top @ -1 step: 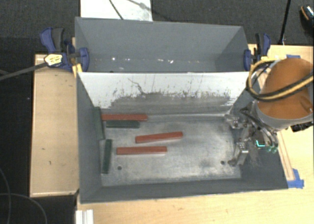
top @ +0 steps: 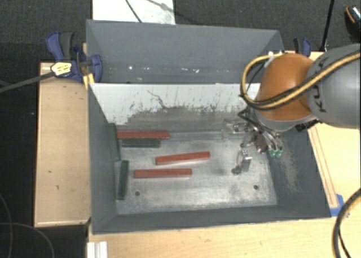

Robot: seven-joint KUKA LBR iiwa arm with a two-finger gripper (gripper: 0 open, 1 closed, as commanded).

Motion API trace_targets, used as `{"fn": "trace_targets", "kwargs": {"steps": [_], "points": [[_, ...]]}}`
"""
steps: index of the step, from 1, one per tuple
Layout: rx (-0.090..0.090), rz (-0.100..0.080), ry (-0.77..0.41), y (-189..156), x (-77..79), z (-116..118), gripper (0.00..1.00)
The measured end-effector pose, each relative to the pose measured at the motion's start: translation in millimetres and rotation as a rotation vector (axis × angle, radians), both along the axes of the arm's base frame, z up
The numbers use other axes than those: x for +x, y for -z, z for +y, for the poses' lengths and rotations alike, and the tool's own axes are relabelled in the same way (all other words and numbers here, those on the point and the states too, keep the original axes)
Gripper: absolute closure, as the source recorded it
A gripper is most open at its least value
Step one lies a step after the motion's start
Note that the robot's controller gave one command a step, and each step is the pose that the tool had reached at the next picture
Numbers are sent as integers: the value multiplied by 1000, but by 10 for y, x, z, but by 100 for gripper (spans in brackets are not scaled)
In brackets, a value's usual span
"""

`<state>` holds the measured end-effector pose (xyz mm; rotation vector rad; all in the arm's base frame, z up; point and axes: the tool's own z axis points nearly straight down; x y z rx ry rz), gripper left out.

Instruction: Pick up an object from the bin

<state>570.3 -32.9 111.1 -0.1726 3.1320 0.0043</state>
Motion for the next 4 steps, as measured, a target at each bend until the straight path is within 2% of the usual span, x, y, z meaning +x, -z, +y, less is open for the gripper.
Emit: {"fn": "trace_targets", "kwargs": {"steps": [1,2,3,4], "points": [[0,6,-148,423,-74,696,0],[-3,2,-146,401,-60,659,100],[-3,2,-147,404,-61,657,0],[-3,2,-149,403,-61,658,100]]}}
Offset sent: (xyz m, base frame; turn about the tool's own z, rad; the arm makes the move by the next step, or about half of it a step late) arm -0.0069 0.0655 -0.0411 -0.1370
